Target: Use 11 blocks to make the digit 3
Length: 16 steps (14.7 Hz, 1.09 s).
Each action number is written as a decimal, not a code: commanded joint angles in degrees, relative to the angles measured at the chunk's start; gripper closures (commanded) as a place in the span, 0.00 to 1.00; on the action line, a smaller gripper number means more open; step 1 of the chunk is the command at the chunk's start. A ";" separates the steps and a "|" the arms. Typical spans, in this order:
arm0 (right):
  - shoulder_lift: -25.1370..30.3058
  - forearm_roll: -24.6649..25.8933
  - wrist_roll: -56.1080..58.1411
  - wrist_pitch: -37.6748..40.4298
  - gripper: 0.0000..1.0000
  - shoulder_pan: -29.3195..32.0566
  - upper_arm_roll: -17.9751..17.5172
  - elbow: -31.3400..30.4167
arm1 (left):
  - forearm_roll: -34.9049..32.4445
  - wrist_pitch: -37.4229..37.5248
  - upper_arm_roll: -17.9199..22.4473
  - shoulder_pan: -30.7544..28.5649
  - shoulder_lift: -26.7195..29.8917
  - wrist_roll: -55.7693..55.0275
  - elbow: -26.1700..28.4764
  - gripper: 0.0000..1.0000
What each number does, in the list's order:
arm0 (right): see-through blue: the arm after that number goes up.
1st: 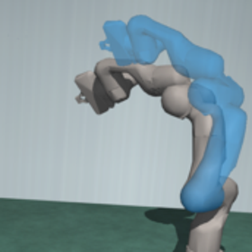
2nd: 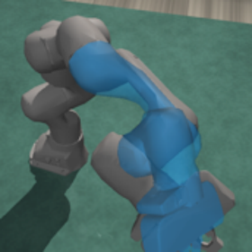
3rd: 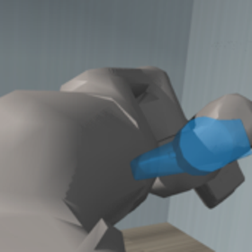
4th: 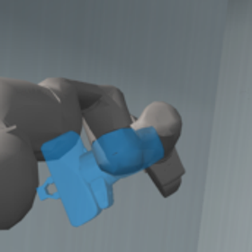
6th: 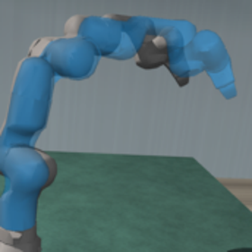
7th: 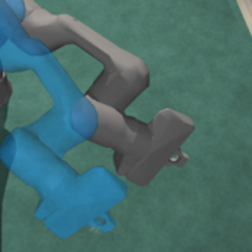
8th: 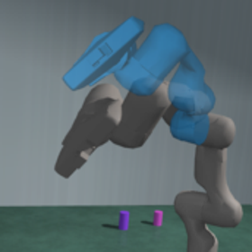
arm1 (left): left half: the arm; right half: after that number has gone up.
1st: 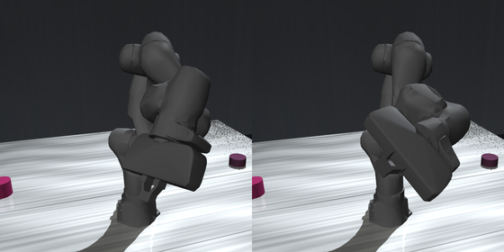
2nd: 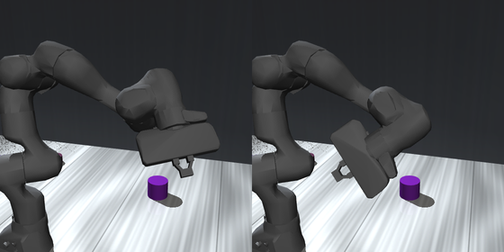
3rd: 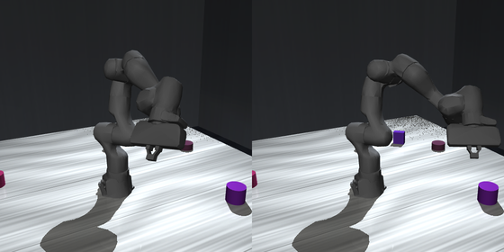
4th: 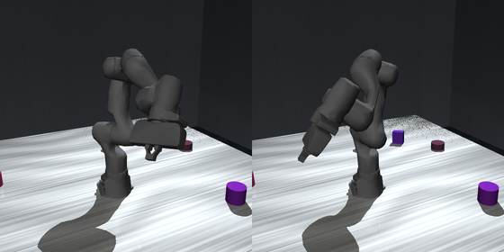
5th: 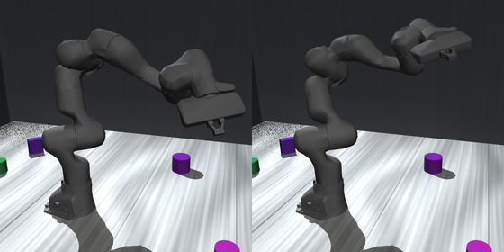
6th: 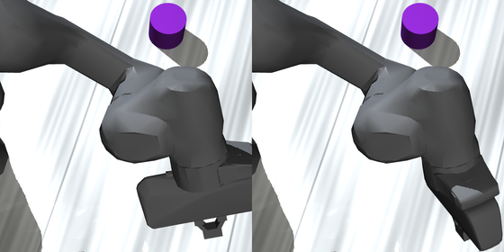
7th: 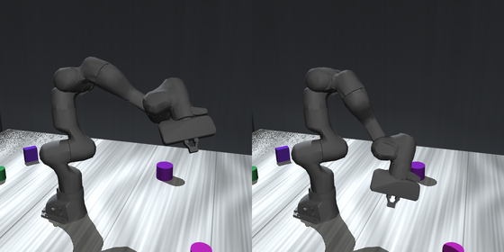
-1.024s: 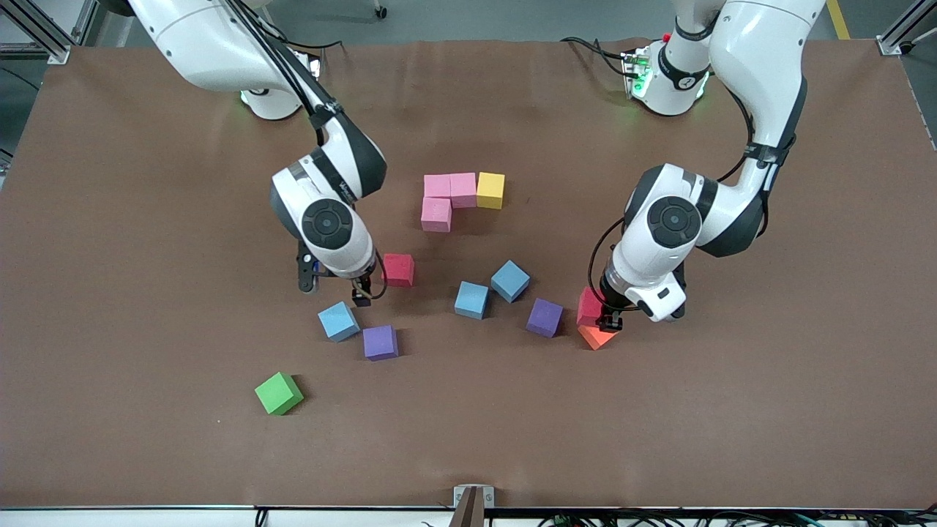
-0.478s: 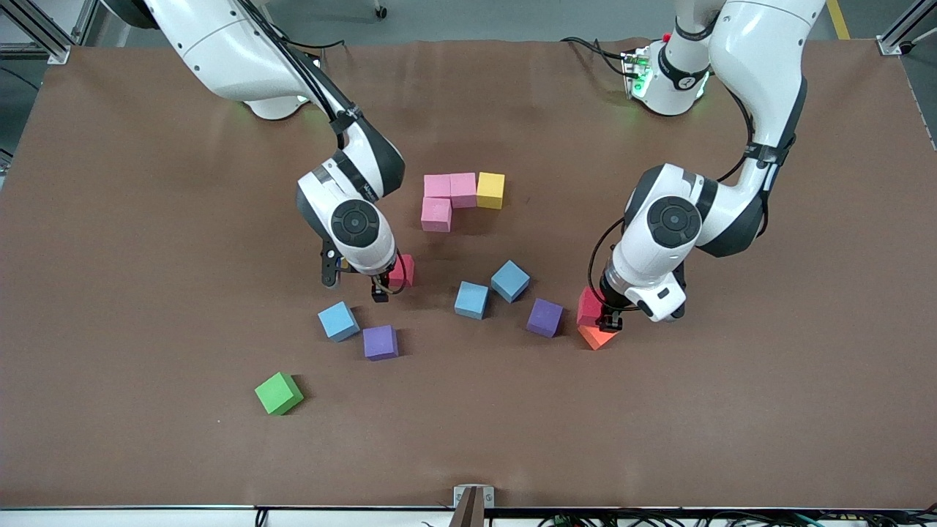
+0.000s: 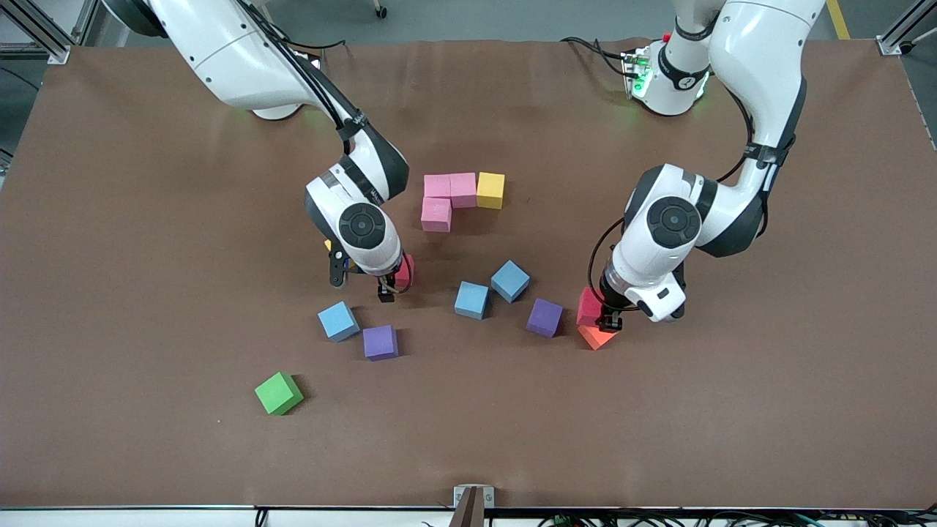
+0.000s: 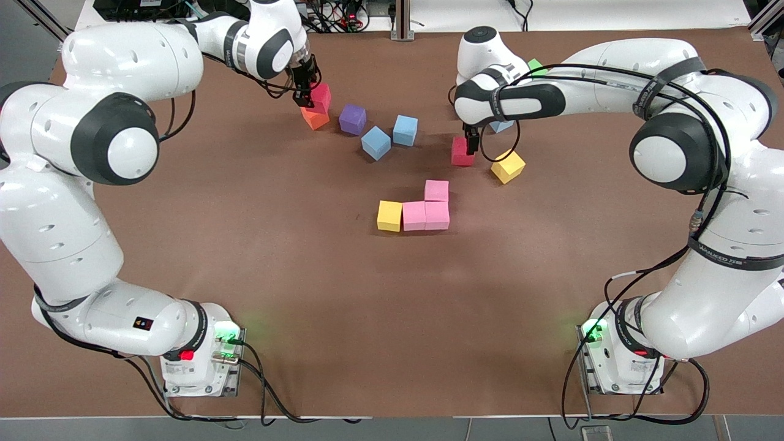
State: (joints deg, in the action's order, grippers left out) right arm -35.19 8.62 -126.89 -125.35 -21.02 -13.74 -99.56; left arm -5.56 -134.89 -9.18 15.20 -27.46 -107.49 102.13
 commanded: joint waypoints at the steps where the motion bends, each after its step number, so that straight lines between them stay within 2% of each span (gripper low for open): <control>1: 0.30 0.16 -1.43 -0.86 0.00 -0.42 0.21 -1.08 | -1.12 -0.64 -0.05 0.18 -0.67 -1.05 -0.88 0.66; 8: -0.84 0.08 -1.43 -4.28 0.01 -0.51 0.12 -1.96 | -1.12 -1.52 -0.05 0.09 -1.11 -1.05 -0.80 0.66; 11: -0.93 0.08 -1.70 -4.55 0.07 -0.43 0.12 -2.05 | -1.12 -1.52 -0.05 0.00 -1.11 -1.05 -0.80 0.66; 12: -1.02 -0.01 -1.70 -4.55 0.14 -0.34 0.12 -2.05 | -1.12 -1.52 -0.05 0.09 -1.11 -1.05 -0.80 0.66; 13: -1.02 -0.01 -1.26 -4.55 0.27 0.01 0.03 -2.05 | -1.12 -1.52 -0.05 0.09 -1.11 -1.05 -0.80 0.66; 16: -0.93 0.08 3.63 -4.55 0.79 -0.07 -0.05 -1.69 | -1.12 -1.61 -0.05 0.00 -1.20 -1.05 -0.80 0.66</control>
State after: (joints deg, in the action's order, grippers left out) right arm -36.70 8.74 -126.27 -129.39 -21.14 -13.60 -100.66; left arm -5.56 -136.05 -9.17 15.18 -28.12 -107.49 102.13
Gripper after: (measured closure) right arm 0.352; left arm 0.401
